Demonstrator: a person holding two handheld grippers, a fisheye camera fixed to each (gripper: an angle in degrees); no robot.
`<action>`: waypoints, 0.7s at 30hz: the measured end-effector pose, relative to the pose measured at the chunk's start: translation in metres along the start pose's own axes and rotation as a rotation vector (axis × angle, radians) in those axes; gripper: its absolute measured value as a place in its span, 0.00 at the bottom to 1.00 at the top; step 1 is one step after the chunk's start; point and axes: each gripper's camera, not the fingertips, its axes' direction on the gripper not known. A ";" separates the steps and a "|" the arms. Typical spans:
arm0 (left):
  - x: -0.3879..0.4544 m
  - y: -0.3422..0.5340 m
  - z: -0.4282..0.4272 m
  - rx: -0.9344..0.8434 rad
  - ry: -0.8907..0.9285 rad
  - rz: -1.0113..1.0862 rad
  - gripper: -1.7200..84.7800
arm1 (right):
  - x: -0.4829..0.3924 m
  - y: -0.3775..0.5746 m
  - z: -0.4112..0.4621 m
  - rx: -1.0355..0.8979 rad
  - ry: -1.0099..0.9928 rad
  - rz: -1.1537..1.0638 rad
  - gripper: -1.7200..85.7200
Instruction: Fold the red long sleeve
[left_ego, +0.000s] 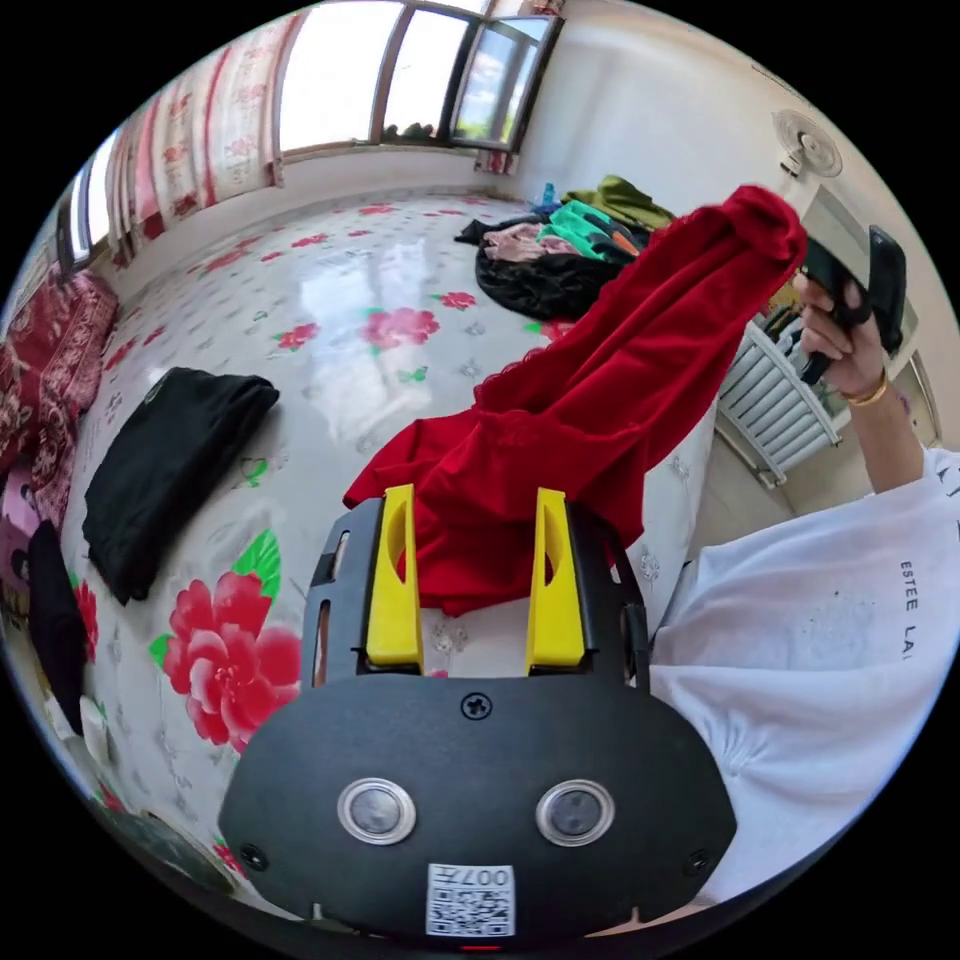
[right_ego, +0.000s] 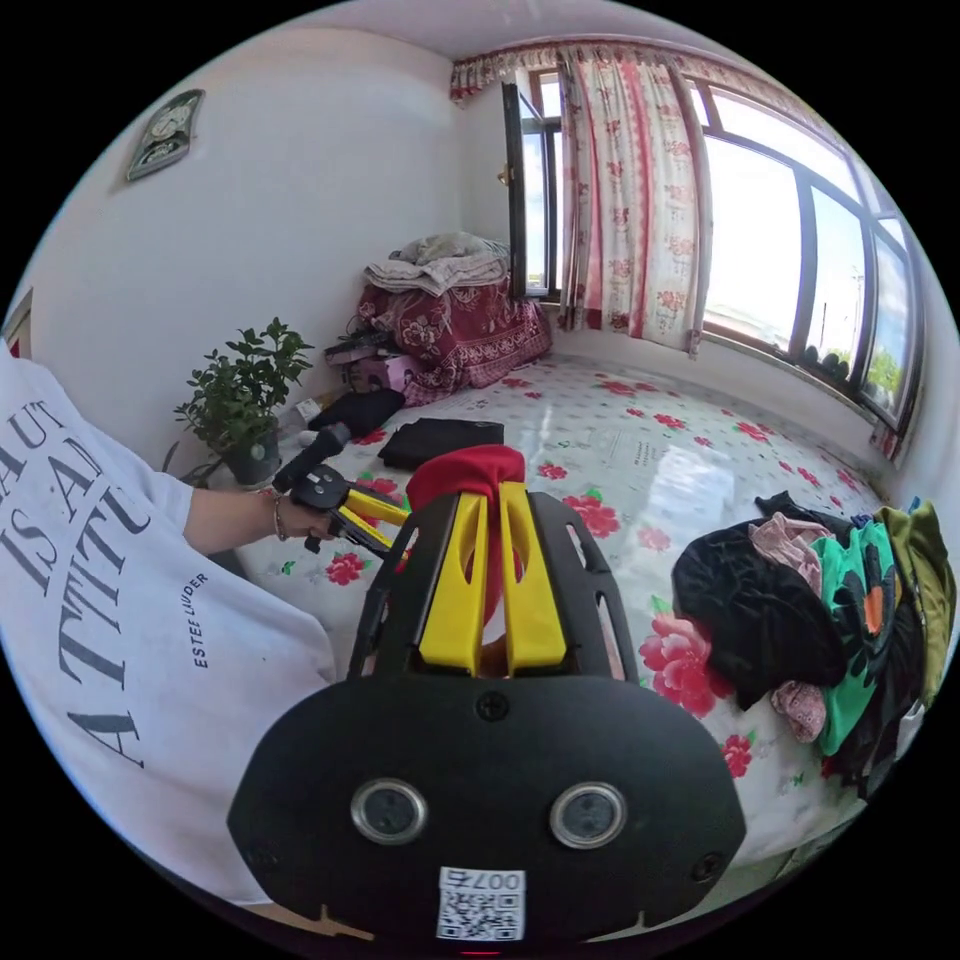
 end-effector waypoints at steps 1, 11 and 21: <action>0.003 -0.006 0.009 -0.025 0.002 0.010 0.17 | 0.001 0.001 -0.005 0.004 0.011 -0.002 0.03; 0.038 0.006 -0.121 0.346 0.049 -0.118 0.01 | 0.036 0.008 -0.094 0.143 0.128 0.089 0.03; 0.138 0.025 -0.417 0.993 -0.274 0.015 0.01 | 0.007 -0.087 -0.199 0.494 0.305 -0.196 0.02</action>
